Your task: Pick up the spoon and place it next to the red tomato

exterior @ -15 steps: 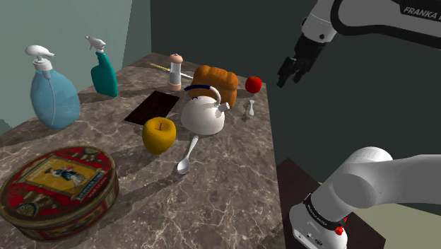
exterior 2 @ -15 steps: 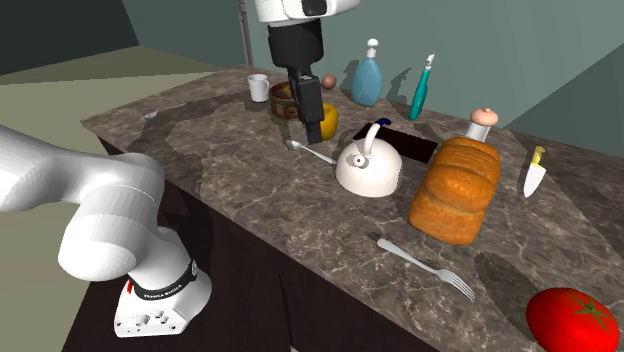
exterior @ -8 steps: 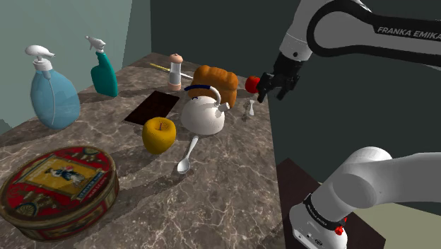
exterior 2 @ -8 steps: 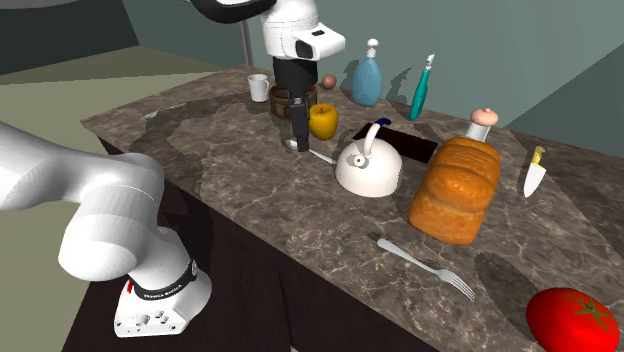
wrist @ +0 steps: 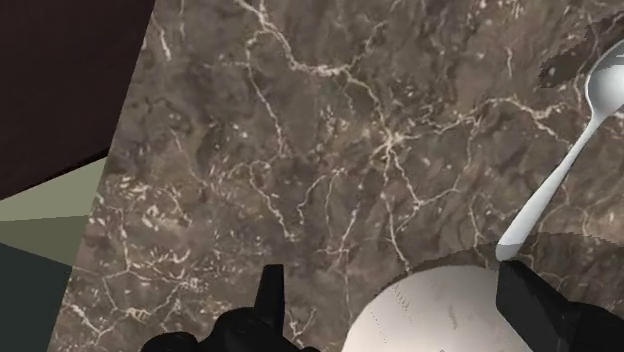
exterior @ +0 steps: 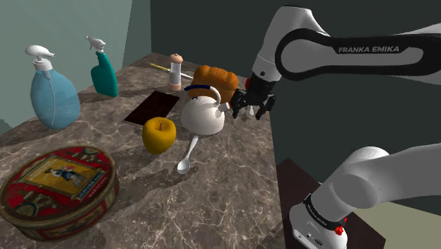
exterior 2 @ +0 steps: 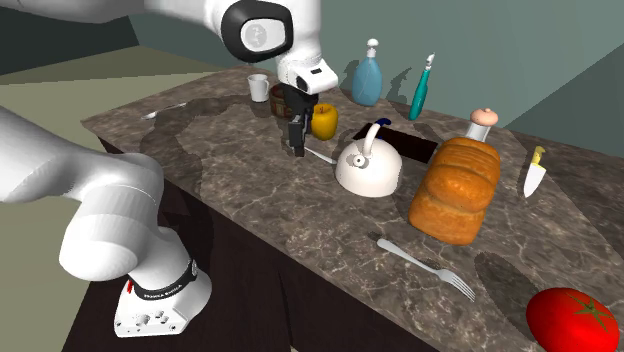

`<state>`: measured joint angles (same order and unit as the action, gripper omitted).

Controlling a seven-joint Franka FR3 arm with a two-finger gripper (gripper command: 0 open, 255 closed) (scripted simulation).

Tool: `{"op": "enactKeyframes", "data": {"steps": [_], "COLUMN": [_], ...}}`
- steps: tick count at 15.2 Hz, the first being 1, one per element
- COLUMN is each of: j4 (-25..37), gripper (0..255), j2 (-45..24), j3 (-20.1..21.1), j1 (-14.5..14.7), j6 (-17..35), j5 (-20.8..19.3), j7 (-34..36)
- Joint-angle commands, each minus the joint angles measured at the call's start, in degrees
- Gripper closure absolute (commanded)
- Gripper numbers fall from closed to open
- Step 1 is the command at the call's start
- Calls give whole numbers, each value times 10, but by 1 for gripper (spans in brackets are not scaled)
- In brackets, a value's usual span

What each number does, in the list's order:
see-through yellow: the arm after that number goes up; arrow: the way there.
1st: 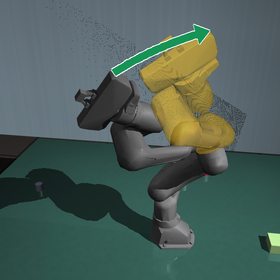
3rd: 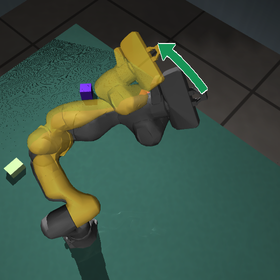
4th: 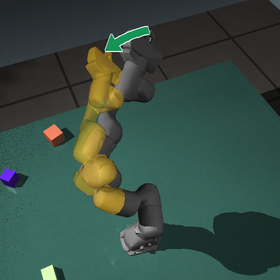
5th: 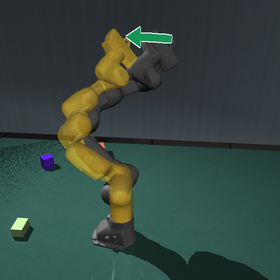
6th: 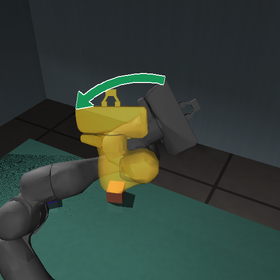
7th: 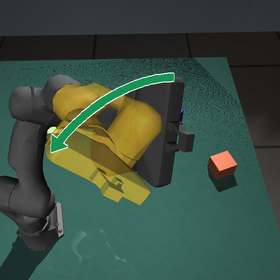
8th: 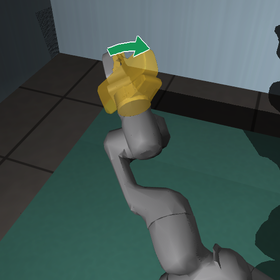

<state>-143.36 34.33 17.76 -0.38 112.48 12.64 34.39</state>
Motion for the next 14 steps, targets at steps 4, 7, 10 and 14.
{"op": "enactKeyframes", "data": {"steps": [4,7,10,14], "j4": [8,23,46,86], "gripper": [0,0,0,0], "j2": [-75,-131,-193,-286], "j3": [56,87,117,150], "j1": [2,-2,-7,-12], "j6": [72,119,167,229], "j5": [46,63,69,55], "j7": [104,164,226,315]}}
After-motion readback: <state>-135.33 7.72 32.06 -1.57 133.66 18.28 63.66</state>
